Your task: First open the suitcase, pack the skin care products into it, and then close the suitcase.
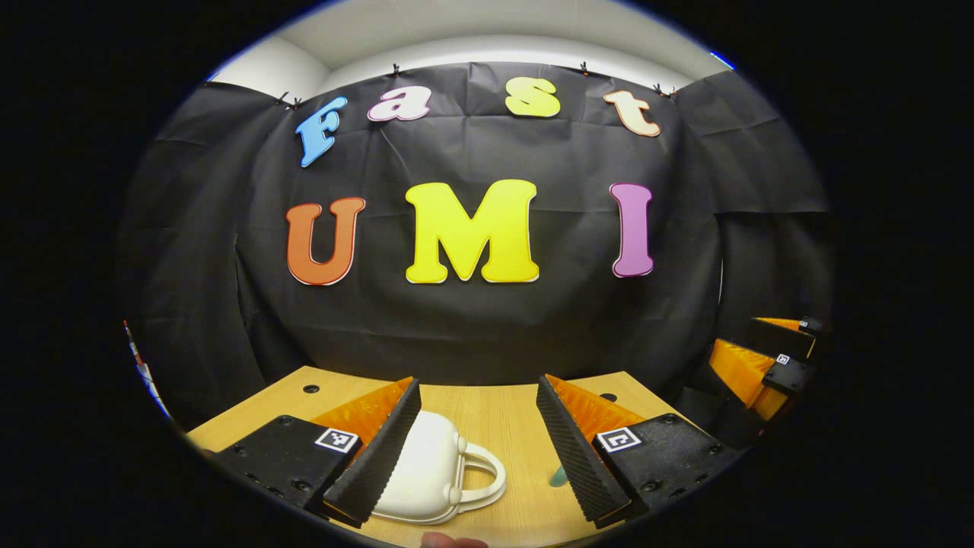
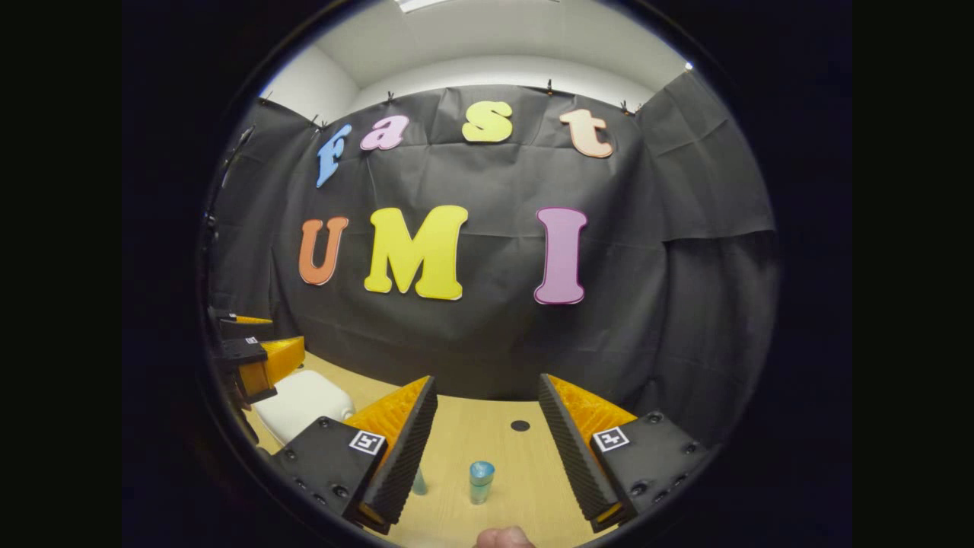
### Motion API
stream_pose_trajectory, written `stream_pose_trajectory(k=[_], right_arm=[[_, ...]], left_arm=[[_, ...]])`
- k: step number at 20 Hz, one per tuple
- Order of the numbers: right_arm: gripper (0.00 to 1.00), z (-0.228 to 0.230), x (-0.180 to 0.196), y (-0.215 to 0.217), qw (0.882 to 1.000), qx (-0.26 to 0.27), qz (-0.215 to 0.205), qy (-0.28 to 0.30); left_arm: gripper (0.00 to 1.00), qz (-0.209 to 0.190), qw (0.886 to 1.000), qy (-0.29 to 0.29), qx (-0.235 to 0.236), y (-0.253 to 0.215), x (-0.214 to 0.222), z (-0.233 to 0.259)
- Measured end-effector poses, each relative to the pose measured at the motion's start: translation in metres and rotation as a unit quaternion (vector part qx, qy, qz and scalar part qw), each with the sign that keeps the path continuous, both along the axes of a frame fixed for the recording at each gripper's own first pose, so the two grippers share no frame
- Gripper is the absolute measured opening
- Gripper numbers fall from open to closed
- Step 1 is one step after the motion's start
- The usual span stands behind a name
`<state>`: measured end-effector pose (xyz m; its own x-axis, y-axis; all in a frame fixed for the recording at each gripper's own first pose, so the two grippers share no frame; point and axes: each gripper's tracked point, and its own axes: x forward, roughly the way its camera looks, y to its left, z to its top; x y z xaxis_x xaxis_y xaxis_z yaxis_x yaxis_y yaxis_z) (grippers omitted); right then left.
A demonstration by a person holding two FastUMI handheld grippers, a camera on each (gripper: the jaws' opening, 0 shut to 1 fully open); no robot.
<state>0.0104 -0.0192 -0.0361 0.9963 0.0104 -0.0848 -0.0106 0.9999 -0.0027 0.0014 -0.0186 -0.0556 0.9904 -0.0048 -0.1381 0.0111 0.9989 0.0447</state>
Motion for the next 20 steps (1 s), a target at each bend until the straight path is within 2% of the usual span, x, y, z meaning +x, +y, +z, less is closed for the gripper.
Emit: stream_pose_trajectory(k=[2,4,6,9,15,18,20], right_arm=[[0.8,-0.008,0.0,-0.007,1.0,-0.007,0.002,0.007],[0.8,-0.018,0.0,-0.015,1.0,-0.016,0.006,0.018],[0.8,-0.022,-0.002,-0.029,0.999,-0.027,0.002,0.021],[0.8,-0.032,-0.003,-0.046,0.999,-0.033,-0.004,0.028],[0.8,-0.062,-0.006,-0.072,0.998,-0.031,-0.006,0.063],[0.8,-0.066,-0.006,-0.084,0.997,-0.039,-0.007,0.062],[0.8,-0.066,-0.006,-0.092,0.997,-0.043,-0.007,0.059]], left_arm=[[0.98,-0.011,1.0,0.009,0.028,-0.004,0.003,-0.011],[0.98,-0.021,0.996,0.016,0.086,-0.004,0.008,-0.024],[1.0,-0.038,0.988,0.034,0.143,-0.007,0.011,-0.046],[0.99,-0.062,0.974,0.083,0.201,-0.015,0.011,-0.096],[0.97,-0.053,0.936,0.171,0.303,-0.006,0.012,-0.175],[0.96,-0.051,0.908,0.192,0.37,-0.004,0.018,-0.203],[0.95,-0.062,0.891,0.211,0.397,-0.003,0.02,-0.228]])
